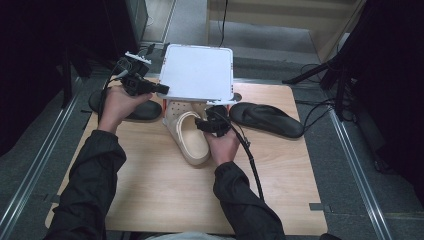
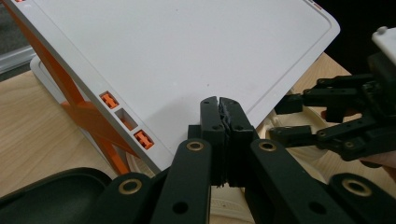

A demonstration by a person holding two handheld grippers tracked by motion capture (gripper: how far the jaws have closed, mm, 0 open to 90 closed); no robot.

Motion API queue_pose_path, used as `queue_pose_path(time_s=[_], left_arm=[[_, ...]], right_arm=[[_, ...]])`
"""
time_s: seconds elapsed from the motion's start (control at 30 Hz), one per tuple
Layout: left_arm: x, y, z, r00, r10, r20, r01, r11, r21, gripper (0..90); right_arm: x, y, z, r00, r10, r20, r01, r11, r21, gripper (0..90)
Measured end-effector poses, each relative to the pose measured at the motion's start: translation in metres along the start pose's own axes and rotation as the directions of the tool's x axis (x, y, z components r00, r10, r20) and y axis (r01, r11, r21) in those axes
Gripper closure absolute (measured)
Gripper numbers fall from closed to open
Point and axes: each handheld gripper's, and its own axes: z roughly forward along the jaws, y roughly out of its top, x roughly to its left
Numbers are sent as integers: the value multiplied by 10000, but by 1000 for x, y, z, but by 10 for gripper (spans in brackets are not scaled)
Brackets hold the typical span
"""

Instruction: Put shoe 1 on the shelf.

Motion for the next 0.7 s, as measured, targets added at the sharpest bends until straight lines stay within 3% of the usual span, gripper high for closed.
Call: queue_pose_path(time_s=[0.17,0.3,0.47,0.57,0.7], left_arm=[[0,0,0,10000,-15,-5,15,10000,7,896],[0,0,0,10000,-35,31,35,10000,-3,897],[0,0,0,10000,-57,33,57,10000,1,897],[1,0,0,9999,-90,57,90,10000,0,897],[1,0,0,10000,-92,26,92,10000,22,898]], right_arm=[[2,-2,-20,9981,-585,-174,586,9983,75,517],[3,-5,-39,9962,-766,-417,764,9971,-51,523],[5,-15,-64,9914,-1026,-816,1013,9947,-201,645],[7,-26,-74,9885,-1146,-987,1122,9932,-299,765],[9,-44,-82,9842,-1008,-1457,967,9947,-355,893]])
